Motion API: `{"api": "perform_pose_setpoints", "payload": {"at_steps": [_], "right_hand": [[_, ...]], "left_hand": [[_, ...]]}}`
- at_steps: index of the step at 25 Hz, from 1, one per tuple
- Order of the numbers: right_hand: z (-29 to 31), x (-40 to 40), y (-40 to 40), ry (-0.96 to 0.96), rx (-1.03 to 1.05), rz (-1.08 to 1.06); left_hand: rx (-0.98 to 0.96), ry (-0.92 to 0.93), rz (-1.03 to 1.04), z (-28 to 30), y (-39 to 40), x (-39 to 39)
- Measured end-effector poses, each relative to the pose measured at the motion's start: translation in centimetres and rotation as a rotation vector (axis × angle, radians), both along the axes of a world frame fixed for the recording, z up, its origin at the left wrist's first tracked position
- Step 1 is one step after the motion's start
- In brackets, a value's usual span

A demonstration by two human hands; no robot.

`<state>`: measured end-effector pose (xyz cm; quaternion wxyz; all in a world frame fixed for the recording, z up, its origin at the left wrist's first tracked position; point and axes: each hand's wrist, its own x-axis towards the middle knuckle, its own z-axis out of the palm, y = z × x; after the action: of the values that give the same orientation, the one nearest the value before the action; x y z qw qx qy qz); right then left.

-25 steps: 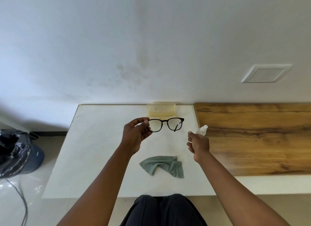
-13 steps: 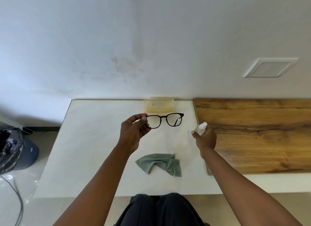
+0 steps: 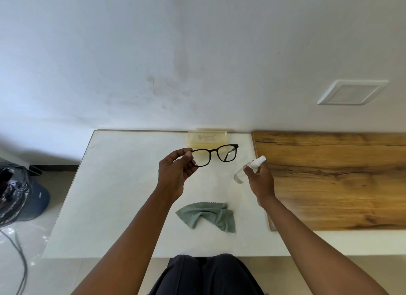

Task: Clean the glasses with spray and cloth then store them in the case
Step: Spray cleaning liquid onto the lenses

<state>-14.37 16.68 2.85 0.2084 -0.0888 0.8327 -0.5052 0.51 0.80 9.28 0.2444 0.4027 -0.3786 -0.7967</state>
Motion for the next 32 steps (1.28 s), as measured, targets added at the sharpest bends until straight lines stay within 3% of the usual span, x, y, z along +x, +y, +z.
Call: {"api": "perform_pose_setpoints", "payload": {"at_steps": [5,9,17,25,32], "right_hand": [[3.3,2.4,-0.9,-0.128,-0.347,0.031],[5.2,4.6,-1.5,-0.122,-0.442,0.109],[7.3,8.5,-2.5,0.259,-0.205,0.293],[7.4,10.1,-4.1,0.372,-0.016,0.419],[7.5,10.4,-4.5,0.4,0.003,0.412]], "left_hand": [[0.004,-0.011,0.084,0.7,0.4,-0.2],[-0.019,-0.024,0.163,1.2,0.8,-0.5],[-0.015,-0.019,0.143,2.2,1.7,-0.3],[-0.044,-0.035,0.083,2.7,1.9,0.2],[-0.012,-0.015,0.092,3.0,1.8,0.6]]}}
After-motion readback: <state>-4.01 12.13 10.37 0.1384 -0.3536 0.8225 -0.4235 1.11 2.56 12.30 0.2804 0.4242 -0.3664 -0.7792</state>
